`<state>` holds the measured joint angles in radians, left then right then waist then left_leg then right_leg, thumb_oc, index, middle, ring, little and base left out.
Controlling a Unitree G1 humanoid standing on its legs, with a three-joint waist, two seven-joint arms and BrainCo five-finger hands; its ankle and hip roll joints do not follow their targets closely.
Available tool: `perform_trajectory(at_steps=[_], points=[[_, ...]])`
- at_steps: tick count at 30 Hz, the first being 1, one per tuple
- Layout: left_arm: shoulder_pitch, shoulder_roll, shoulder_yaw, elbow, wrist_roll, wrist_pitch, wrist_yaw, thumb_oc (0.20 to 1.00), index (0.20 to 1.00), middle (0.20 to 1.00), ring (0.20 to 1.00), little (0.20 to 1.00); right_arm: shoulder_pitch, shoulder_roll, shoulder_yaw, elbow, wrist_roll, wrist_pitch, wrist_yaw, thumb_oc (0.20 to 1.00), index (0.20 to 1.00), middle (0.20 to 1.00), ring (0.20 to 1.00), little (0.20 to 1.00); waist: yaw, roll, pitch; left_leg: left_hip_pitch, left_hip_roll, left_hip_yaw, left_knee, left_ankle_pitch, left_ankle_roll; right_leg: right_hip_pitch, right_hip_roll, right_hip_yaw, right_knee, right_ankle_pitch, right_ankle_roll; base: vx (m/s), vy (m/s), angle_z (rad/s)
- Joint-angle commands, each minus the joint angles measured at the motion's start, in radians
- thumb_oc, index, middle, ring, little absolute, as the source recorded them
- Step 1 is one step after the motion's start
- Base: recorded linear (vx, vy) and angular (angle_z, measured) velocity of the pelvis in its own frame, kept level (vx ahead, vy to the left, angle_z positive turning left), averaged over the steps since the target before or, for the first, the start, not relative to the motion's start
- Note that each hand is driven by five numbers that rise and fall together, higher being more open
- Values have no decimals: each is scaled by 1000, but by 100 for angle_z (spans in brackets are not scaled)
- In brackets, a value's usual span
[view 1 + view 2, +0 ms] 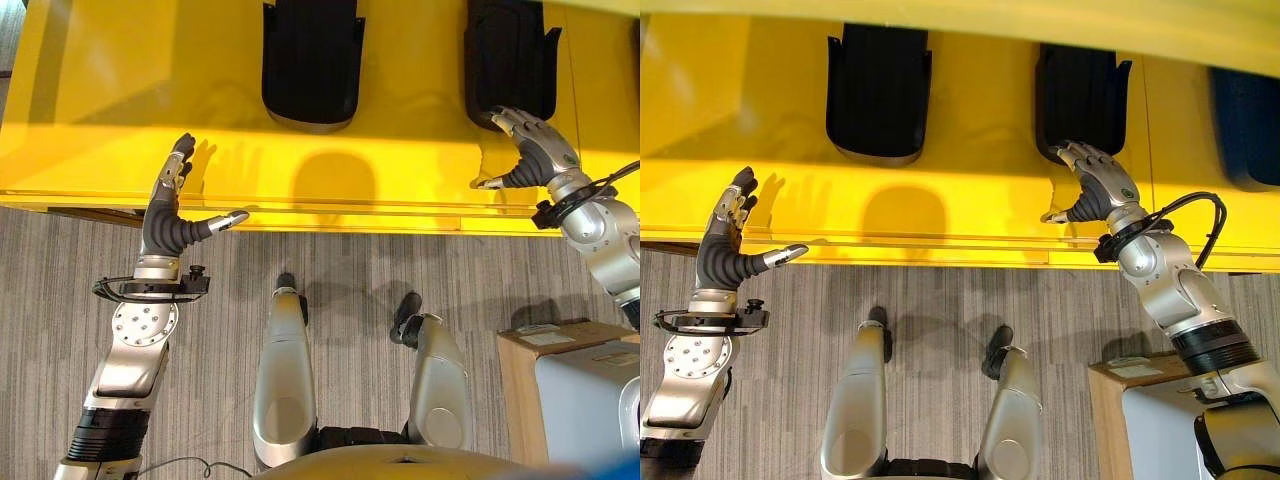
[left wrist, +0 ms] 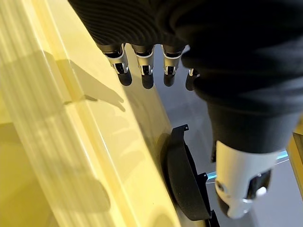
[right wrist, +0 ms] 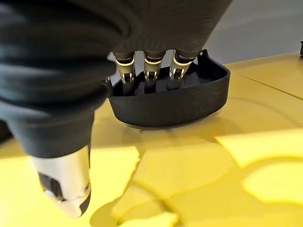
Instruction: Move parts from the plastic box to the shelf.
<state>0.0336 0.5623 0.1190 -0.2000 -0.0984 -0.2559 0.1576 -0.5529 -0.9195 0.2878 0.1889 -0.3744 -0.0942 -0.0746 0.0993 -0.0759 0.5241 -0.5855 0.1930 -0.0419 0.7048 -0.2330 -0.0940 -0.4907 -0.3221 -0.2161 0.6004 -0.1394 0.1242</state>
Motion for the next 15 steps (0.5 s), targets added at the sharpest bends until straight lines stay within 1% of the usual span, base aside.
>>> perform_trajectory(at_steps=[1,15], points=[[24,21,37,-27,-18,-41,0,1000,1000,1000,1000,1000,-22,-30,-27,-23,38,-17,-1,1000,1000,1000,1000,1000,-4,-3,-33,-53,40,-10,-48,98,4,96,-57,58,5,-4,33,0,0,0],[30,19,44,-32,-17,-37,-8,1000,1000,1000,1000,1000,46,-13,-56,-44,78,-25,25,1000,1000,1000,1000,1000,-12,-8,-30,-59,40,-12,-45,96,4,88,-55,62,7,-2,34,0,0,0]])
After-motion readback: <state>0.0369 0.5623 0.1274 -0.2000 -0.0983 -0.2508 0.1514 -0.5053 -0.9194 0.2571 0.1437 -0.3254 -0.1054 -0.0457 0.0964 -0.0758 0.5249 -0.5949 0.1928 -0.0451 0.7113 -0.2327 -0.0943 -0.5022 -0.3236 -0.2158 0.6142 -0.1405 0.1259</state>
